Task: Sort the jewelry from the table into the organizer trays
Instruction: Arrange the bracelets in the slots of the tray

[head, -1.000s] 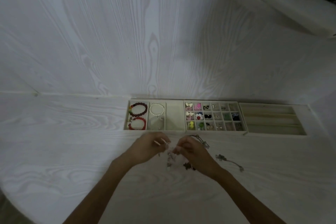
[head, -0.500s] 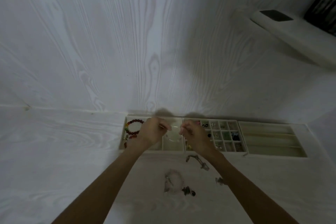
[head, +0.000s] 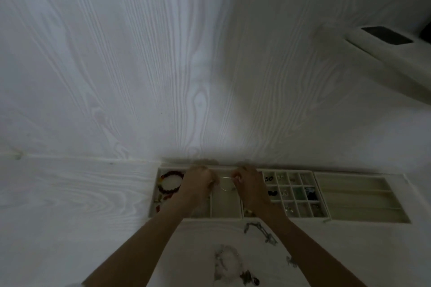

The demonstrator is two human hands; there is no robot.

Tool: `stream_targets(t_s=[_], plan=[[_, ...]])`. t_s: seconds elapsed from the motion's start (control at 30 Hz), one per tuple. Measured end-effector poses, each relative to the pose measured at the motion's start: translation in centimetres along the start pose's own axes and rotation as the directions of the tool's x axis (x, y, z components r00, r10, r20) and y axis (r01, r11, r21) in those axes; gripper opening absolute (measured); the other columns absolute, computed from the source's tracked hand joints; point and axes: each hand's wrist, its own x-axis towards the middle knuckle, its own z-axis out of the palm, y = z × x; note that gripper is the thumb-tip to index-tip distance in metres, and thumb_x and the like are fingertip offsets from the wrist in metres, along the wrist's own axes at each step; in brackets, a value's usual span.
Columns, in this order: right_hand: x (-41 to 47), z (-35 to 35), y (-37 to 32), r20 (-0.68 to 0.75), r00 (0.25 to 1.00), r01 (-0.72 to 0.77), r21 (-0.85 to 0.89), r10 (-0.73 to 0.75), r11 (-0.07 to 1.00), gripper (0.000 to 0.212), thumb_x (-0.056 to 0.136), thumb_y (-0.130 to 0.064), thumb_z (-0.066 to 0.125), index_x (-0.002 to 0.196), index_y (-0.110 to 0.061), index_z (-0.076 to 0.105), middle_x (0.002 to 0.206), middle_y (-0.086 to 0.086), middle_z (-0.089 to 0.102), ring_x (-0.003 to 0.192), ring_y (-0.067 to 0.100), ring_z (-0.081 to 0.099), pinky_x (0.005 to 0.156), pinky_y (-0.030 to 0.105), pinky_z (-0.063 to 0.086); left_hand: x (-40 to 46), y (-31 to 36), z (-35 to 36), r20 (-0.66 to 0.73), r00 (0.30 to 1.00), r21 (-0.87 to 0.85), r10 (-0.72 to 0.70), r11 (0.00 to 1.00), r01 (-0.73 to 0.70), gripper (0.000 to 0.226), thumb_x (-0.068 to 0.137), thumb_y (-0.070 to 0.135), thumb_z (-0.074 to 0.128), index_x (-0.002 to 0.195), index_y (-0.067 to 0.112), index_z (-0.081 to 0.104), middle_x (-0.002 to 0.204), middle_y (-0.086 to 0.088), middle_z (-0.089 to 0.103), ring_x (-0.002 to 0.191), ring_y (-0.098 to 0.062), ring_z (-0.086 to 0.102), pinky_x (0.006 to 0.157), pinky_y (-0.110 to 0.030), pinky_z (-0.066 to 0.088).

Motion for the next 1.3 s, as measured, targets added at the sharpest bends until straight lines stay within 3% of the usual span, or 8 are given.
stream_targets(t_s=[0.17, 0.33, 0.47, 0.73, 0.83, 1.0, 1.13, 1.3], plan=[[0.5, 0.3, -0.1, -0.030, 0.998, -0.051, -0.143, 0.047, 0.988, 0.004, 0.076, -0.010, 0.070, 0.077, -0.014, 0.069, 0.082, 0.004, 0.063, 0.078, 0.024, 0.060, 0.067, 0.034, 0.040, 0.0, -0.6, 0.4, 0.012, 0.988, 0.221, 0.156, 0.963, -0.155, 0.043, 0.025, 0.016, 0.087, 0.063, 0.032, 0.072, 0.077, 0.014, 0.070, 0.077, -0.011, 0.067, 0.066, -0.021, 0.052], [1.0, 0.8, 0.1, -0.033, 0.996, -0.089, -0.134, 0.086, 0.987, 0.004, 0.081, -0.013, 0.068, 0.082, -0.016, 0.070, 0.083, 0.003, 0.064, 0.081, 0.025, 0.060, 0.070, 0.034, 0.040, -0.5, -0.5, 1.3, 0.024, 0.973, 0.266, 0.229, 0.937, -0.227, 0.046, 0.034, 0.015, 0.082, 0.077, 0.029, 0.074, 0.084, 0.012, 0.069, 0.081, -0.013, 0.063, 0.067, -0.023, 0.046], [0.5, 0.3, 0.6, -0.138, 0.987, 0.059, -0.154, -0.081, 0.986, 0.029, 0.064, 0.006, 0.071, 0.086, -0.014, 0.071, 0.080, 0.004, 0.063, 0.072, 0.026, 0.061, 0.062, 0.031, 0.046, -1.2, -0.7, 1.7, 0.118, 0.951, 0.341, 0.286, 0.888, -0.309, 0.042, 0.041, 0.033, 0.082, 0.083, 0.033, 0.076, 0.092, 0.013, 0.072, 0.091, -0.013, 0.068, 0.076, -0.025, 0.054], [0.1, -0.5, 1.5, 0.183, 0.936, 0.353, -0.492, -0.301, 0.796, 0.056, 0.038, -0.013, 0.080, 0.091, -0.028, 0.073, 0.087, 0.003, 0.063, 0.090, 0.022, 0.044, 0.073, 0.033, 0.032, -1.3, -0.7, 0.4, 0.238, 0.937, 0.441, 0.256, 0.831, -0.339, 0.029, 0.062, 0.036, 0.052, 0.078, 0.040, 0.075, 0.093, 0.010, 0.072, 0.096, -0.015, 0.068, 0.088, -0.033, 0.052], [0.3, -0.2, 1.3, 0.166, 0.944, 0.331, -0.491, -0.287, 0.806, 0.053, 0.039, -0.008, 0.077, 0.090, -0.023, 0.074, 0.092, 0.007, 0.066, 0.097, 0.024, 0.044, 0.079, 0.034, 0.033, -1.1, -1.3, 0.6, 0.287, 0.926, 0.462, 0.246, 0.811, -0.358, 0.033, 0.066, 0.035, 0.046, 0.079, 0.041, 0.075, 0.095, 0.009, 0.072, 0.098, -0.015, 0.067, 0.094, -0.035, 0.044], [0.5, -0.5, 0.6, 0.113, 0.942, 0.330, -0.477, -0.315, 0.815, 0.048, 0.039, -0.004, 0.076, 0.084, -0.020, 0.074, 0.082, 0.005, 0.062, 0.088, 0.022, 0.042, 0.074, 0.032, 0.032, -1.2, -1.3, 0.3, 0.285, 0.922, 0.472, 0.263, 0.799, -0.374, 0.030, 0.052, 0.041, 0.072, 0.081, 0.042, 0.074, 0.095, 0.011, 0.073, 0.096, -0.012, 0.067, 0.086, -0.032, 0.053], [0.0, -1.5, 0.7, 0.059, 0.941, 0.327, -0.414, -0.333, 0.850, 0.052, 0.045, -0.003, 0.077, 0.094, -0.020, 0.072, 0.088, 0.000, 0.066, 0.084, 0.021, 0.059, 0.078, 0.031, 0.039, -0.7, -1.0, 0.0, 0.201, 0.922, 0.475, 0.332, 0.790, -0.388, 0.034, 0.044, 0.039, 0.079, 0.078, 0.037, 0.075, 0.089, 0.011, 0.072, 0.091, -0.012, 0.068, 0.082, -0.028, 0.054], [-1.8, -1.4, 2.1, 0.315, 0.810, 0.585, -0.498, -0.495, 0.640, 0.038, 0.077, -0.023, 0.052, 0.111, -0.022, 0.069, 0.118, -0.001, 0.066, 0.113, 0.025, 0.061, 0.104, 0.047, 0.028, -0.3, -1.2, 0.4, 0.264, 0.893, 0.584, 0.365, 0.676, -0.449, 0.033, 0.043, 0.049, 0.079, 0.075, 0.039, 0.076, 0.074, 0.011, 0.071, 0.088, -0.011, 0.067, 0.090, -0.033, 0.040]])
